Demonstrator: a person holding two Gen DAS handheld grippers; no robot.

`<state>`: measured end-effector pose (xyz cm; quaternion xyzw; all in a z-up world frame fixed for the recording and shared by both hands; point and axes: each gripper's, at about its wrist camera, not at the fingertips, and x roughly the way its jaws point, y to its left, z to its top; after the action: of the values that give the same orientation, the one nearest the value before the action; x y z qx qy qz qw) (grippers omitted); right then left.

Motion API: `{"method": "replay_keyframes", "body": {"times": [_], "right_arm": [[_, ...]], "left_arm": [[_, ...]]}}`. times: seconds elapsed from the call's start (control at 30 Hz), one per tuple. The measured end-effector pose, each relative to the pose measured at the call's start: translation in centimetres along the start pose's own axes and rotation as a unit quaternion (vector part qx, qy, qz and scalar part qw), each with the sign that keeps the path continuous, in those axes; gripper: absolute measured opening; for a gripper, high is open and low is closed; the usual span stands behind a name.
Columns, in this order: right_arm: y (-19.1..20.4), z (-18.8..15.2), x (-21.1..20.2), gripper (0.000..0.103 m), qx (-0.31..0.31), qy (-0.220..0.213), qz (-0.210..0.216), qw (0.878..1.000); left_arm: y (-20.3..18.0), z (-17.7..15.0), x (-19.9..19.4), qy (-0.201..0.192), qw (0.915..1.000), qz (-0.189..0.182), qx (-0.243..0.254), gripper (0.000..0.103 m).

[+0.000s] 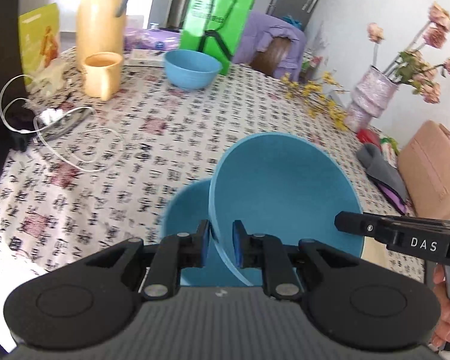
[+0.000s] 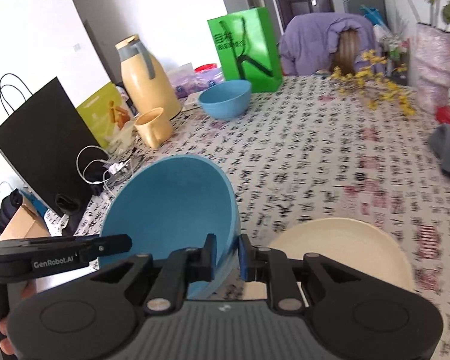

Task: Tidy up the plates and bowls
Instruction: 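Lower the held blue bowls into the placed blue bowl with both tools, then open both tools to release the nested bowls and lift away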

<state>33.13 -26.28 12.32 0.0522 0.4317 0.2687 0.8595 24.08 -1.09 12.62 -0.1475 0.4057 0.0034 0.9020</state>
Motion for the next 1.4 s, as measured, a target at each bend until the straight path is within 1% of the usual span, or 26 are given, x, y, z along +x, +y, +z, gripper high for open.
{"method": "replay_keyframes", "body": {"times": [0.13, 0.17, 0.23, 0.4, 0.53, 0.63, 0.7, 0.77, 0.87, 0.93, 0.97, 1.0, 1.03, 1.07, 1.1, 1.13, 1.2, 1.23, 1.27, 1.33, 1.4], "right_arm": [[1.2, 0.4, 2.5, 0.016, -0.006, 0.024, 0.013, 1.0], [1.4, 0.4, 3.1, 0.017, -0.007, 0.03, 0.015, 0.999], [1.7, 0.4, 4.1, 0.021, -0.008, 0.042, 0.018, 0.999], [2.1, 0.1, 5.6, 0.022, -0.014, 0.063, 0.017, 0.998], [2.3, -0.1, 6.2, 0.029, -0.03, 0.071, 0.01, 0.997], [2.7, -0.5, 6.7, 0.034, -0.055, 0.076, -0.003, 0.996], [3.1, -0.7, 6.6, 0.035, -0.08, 0.071, -0.013, 0.994], [3.3, -0.7, 6.6, 0.038, -0.09, 0.068, -0.017, 0.993], [3.1, -0.4, 6.4, 0.038, -0.088, 0.066, -0.013, 0.994], [3.1, -0.3, 6.2, 0.037, -0.088, 0.061, -0.012, 0.994], [3.1, -0.3, 5.9, 0.037, -0.09, 0.056, -0.013, 0.994], [3.2, -0.3, 5.6, 0.038, -0.093, 0.049, -0.013, 0.994], [3.3, -0.3, 5.2, 0.038, -0.098, 0.038, -0.011, 0.994], [3.5, -0.4, 4.8, 0.039, -0.106, 0.024, -0.009, 0.994], [3.8, -0.7, 4.2, 0.043, -0.117, 0.006, -0.005, 0.993], [4.1, -1.1, 3.6, 0.049, -0.132, -0.012, -0.007, 0.991], [4.9, -2.1, 2.6, 0.057, -0.163, -0.047, -0.02, 0.985], [5.3, -2.7, 2.1, 0.058, -0.172, -0.065, -0.027, 0.983], [5.7, -3.3, 1.6, 0.06, -0.179, -0.083, -0.033, 0.98], [6.2, -4.7, 1.0, 0.069, -0.187, -0.113, -0.04, 0.975], [6.6, -6.3, 0.5, 0.075, -0.184, -0.142, -0.038, 0.972]], "left_arm": [[2.0, 0.1, 0.7, 0.013, 0.9998, 0.01, -0.01, 0.016], [2.4, 0.1, 1.0, 0.017, 0.9998, 0.01, -0.011, 0.017], [3.4, 0.0, 1.7, 0.03, 0.9993, 0.005, -0.021, 0.017], [4.5, -0.5, 2.5, 0.046, 0.9986, -0.004, -0.024, 0.017], [4.5, -0.5, 2.8, 0.045, 0.9987, -0.017, -0.015, 0.02], [4.1, -0.6, 3.3, 0.046, 0.9987, -0.018, 0.003, 0.021], [4.1, -0.7, 3.4, 0.042, 0.9989, -0.017, 0.012, 0.022], [4.3, -0.6, 3.4, 0.042, 0.9988, -0.02, 0.011, 0.022], [4.4, -0.5, 2.9, 0.034, 0.999, -0.024, 0.016, 0.032], [4.5, -0.4, 2.3, 0.02, 0.9991, -0.029, 0.024, 0.042], [4.5, -0.5, 1.9, 0.009, 0.999, -0.032, 0.031, 0.043], [4.4, -0.6, 1.5, -0.004, 0.9986, -0.032, 0.042, 0.046], [4.3, -0.9, 1.0, -0.023, 0.9972, -0.032, 0.063, 0.052], [4.2, -1.3, 0.5, -0.047, 0.9949, -0.028, 0.085, 0.055], [4.1, -1.8, 0.0, -0.073, 0.9921, -0.019, 0.1, 0.061], [4.0, -2.5, -0.5, -0.098, 0.9889, -0.01, 0.111, 0.066], [4.3, -3.8, -1.1, -0.138, 0.9828, -0.001, 0.123, 0.071], [4.6, -4.5, -1.3, -0.153, 0.9805, 0.001, 0.124, 0.076], [4.7, -5.1, -1.6, -0.165, 0.9783, 0.002, 0.125, 0.079], [5.1, -6.7, -2.1, -0.193, 0.973, 0.01, 0.126, 0.084], [5.6, -8.2, -2.4, -0.218, 0.9669, 0.029, 0.129, 0.089]]}}
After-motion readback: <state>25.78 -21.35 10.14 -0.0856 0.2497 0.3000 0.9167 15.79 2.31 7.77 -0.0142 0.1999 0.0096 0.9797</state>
